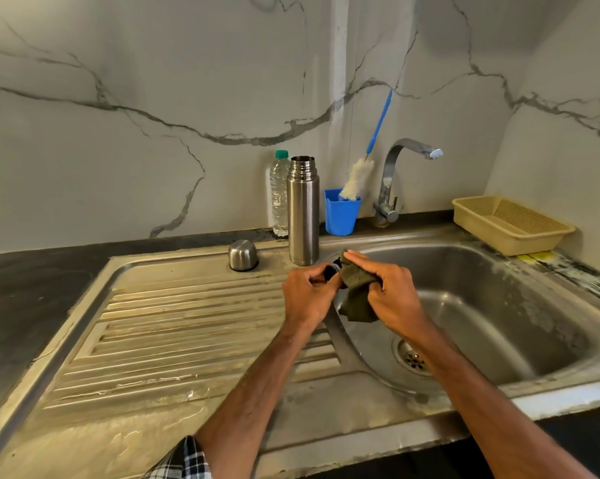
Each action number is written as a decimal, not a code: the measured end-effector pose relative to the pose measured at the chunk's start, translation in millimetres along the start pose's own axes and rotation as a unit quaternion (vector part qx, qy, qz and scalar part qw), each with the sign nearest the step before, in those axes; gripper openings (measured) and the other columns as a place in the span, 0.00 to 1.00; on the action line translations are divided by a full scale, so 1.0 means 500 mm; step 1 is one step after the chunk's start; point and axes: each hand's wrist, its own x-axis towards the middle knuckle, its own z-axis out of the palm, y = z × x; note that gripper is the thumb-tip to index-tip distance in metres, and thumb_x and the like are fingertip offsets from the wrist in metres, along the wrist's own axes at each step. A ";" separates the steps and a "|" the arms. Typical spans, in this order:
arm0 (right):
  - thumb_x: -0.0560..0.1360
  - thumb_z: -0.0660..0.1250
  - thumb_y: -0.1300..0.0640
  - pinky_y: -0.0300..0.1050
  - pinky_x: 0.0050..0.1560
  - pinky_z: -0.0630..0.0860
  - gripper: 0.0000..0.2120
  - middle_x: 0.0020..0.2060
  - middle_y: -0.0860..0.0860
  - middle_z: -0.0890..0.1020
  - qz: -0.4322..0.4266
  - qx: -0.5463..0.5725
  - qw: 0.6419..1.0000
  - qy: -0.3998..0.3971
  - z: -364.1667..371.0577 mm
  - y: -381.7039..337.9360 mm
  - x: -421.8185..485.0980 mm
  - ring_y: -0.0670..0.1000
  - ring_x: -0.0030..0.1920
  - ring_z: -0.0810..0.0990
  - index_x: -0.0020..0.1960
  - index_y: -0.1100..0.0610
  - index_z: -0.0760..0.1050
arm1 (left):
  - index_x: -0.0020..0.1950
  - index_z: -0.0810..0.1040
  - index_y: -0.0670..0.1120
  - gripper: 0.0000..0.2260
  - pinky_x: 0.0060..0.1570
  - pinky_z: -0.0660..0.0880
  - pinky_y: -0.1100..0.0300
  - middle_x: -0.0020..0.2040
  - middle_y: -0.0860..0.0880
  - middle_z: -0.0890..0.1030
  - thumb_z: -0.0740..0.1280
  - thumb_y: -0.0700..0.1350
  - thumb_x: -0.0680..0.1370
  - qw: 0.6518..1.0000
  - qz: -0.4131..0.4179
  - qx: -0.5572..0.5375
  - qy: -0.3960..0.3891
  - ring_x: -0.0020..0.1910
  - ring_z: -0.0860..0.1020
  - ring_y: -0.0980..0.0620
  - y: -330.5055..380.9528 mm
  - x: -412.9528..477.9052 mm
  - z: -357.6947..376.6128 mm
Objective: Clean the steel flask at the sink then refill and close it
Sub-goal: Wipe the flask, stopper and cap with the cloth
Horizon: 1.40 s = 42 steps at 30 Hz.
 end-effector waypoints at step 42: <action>0.75 0.58 0.73 0.50 0.45 0.81 0.14 0.47 0.63 0.85 0.362 0.409 0.838 -0.004 -0.046 -0.018 0.007 0.59 0.47 0.85 0.55 0.66 0.79 | 0.68 0.80 0.48 0.23 0.59 0.78 0.62 0.60 0.51 0.83 0.75 0.55 0.76 0.991 0.104 0.061 -0.058 0.57 0.81 0.59 0.012 0.012 -0.026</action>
